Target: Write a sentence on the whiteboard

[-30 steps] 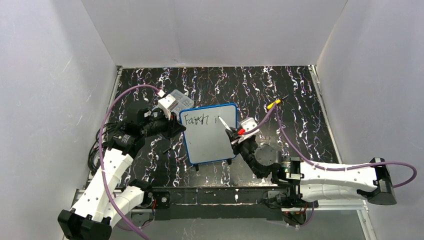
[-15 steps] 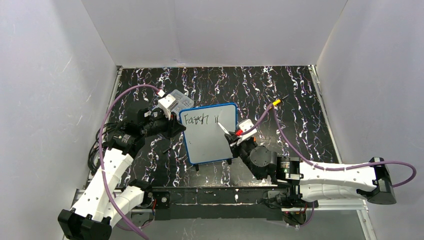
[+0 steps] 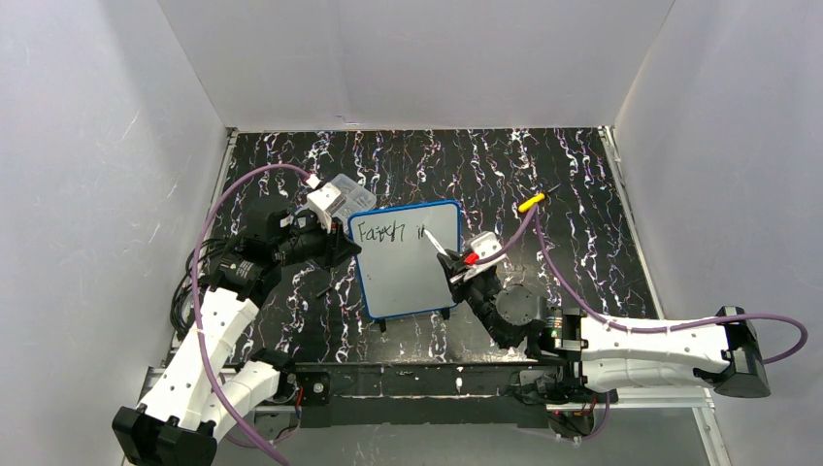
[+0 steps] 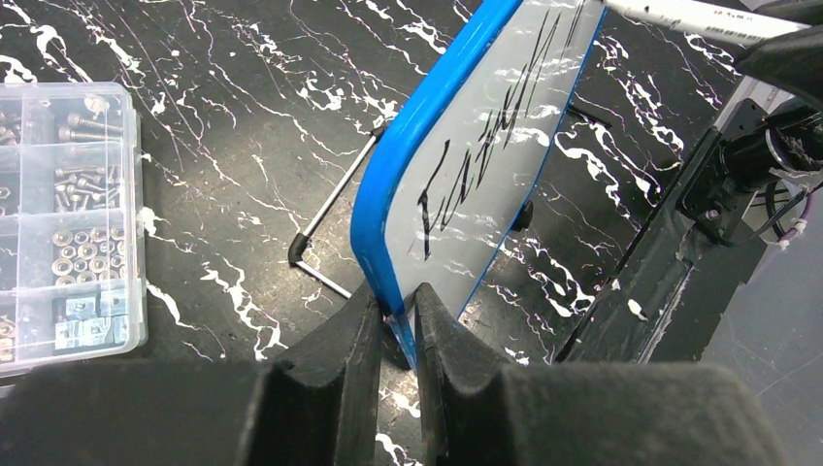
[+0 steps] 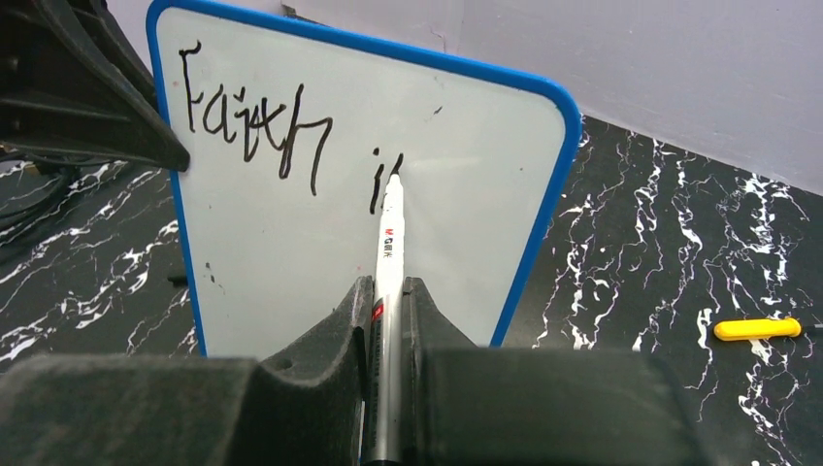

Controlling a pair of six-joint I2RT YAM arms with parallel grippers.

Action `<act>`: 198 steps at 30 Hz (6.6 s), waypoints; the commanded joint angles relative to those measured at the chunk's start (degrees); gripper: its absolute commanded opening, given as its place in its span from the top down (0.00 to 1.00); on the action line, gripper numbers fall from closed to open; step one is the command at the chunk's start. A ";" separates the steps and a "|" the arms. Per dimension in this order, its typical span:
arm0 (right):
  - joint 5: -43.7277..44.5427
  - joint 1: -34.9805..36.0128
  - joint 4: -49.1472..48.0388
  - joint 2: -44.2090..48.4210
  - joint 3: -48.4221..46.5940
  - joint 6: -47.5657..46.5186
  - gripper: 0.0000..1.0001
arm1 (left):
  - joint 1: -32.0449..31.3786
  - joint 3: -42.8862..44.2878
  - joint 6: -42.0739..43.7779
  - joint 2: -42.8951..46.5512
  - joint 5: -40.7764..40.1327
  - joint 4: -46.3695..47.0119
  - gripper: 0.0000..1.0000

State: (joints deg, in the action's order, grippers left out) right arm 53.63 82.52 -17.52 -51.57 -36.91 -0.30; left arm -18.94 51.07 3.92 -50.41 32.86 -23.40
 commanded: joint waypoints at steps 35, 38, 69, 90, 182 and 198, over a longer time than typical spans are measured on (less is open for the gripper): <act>-8.76 -0.17 5.03 3.92 -3.48 2.06 0.99 | -0.68 -1.71 1.57 -0.39 -1.05 -3.80 1.00; -12.93 -0.12 2.04 0.96 -3.84 1.44 0.99 | -0.66 -1.67 1.53 -0.46 -1.09 -3.82 1.00; -14.86 -0.34 -7.40 -18.44 -8.35 2.32 0.99 | -0.66 -1.67 1.56 -0.32 -0.72 -3.92 1.00; -15.27 -0.34 -10.53 -16.74 -5.77 3.41 0.99 | -0.67 -1.59 1.56 -0.52 -0.61 -3.94 1.00; -12.22 -0.39 -1.65 -12.23 -1.57 9.26 0.99 | -0.67 -1.50 1.46 -0.39 -0.22 -3.91 1.00; -11.32 -0.34 -5.04 -7.71 -2.47 4.35 0.99 | -0.68 -1.56 1.46 -0.56 -0.17 -3.94 1.00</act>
State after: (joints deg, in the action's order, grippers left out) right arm 40.58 82.28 -18.55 -59.88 -38.57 6.42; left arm -19.16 51.05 3.90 -50.30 33.04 -23.81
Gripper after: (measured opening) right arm 0.178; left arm 0.139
